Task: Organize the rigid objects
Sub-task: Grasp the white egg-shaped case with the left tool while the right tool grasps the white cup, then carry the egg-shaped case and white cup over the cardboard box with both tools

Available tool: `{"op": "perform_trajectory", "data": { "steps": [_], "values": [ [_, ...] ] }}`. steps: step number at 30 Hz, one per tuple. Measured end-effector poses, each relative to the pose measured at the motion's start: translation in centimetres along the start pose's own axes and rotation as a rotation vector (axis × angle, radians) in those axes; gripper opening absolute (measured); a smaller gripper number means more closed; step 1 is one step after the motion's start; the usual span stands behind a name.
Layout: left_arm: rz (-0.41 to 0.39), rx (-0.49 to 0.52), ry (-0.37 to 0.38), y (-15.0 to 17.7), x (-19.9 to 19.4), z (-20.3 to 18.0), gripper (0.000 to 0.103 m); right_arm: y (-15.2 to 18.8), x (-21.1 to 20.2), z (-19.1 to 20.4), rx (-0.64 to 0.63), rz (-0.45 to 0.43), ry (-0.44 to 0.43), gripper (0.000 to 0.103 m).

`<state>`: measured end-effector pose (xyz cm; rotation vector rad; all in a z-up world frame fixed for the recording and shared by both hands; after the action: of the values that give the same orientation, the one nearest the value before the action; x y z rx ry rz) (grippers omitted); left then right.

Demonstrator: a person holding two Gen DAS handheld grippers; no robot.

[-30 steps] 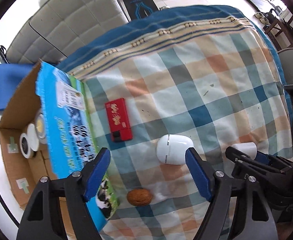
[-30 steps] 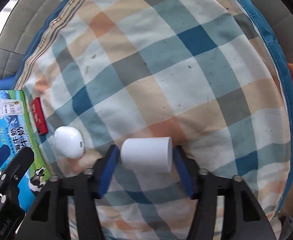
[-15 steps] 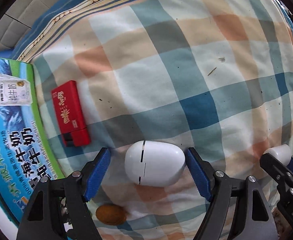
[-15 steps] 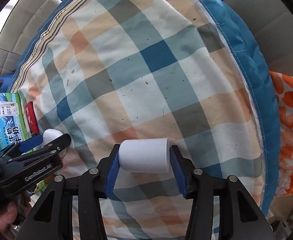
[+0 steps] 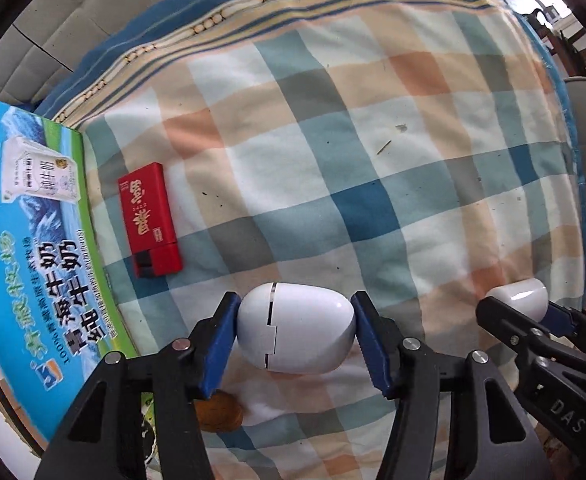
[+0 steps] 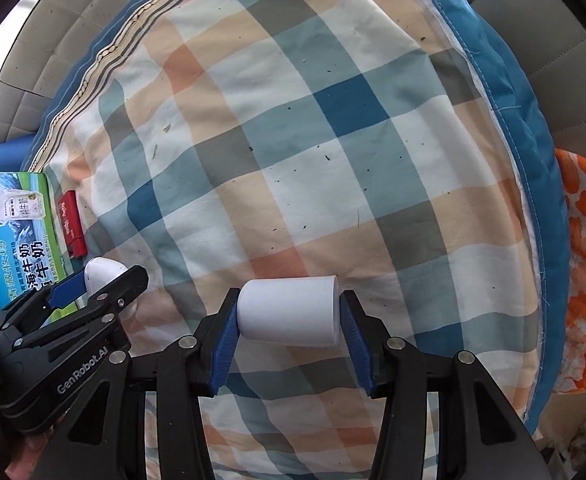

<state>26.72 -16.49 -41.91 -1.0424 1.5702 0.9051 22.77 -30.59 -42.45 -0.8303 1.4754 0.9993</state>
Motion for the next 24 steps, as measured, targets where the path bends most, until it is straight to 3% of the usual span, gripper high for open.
{"op": "perform_trajectory", "data": {
  "steps": [8, 12, 14, 24],
  "values": [
    [-0.152, 0.000, 0.045, 1.6, -7.2, -0.2, 0.054, 1.5, -4.5, 1.0, -0.036, -0.064, -0.003, 0.051],
    [-0.235, -0.002, 0.046, 3.1, -11.4, 0.9, 0.054, 2.3, -7.7, 3.2, -0.073, -0.113, -0.017, 0.051],
    [-0.257, -0.008, 0.055, 2.1, -12.7, 1.7, 0.054, 2.8, -9.5, 4.8, -0.095, -0.138, -0.031, 0.051],
    [-0.380, -0.118, 0.074, 6.2, -20.1, 11.0, 0.054, 6.0, -15.6, 14.9, -0.241, -0.215, -0.094, 0.051]
  ]
}}
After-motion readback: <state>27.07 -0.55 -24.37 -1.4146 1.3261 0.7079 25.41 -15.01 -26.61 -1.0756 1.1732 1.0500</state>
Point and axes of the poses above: each gripper's, at about its wrist camera, not at the fingertips, and x roughly the way its jaws point, z to its left, y to its underside, the point moved 5 cm from there along x, roughly the way its jaws point, and after that the axes turned 12 degrees about y, right-handed, at the moved point
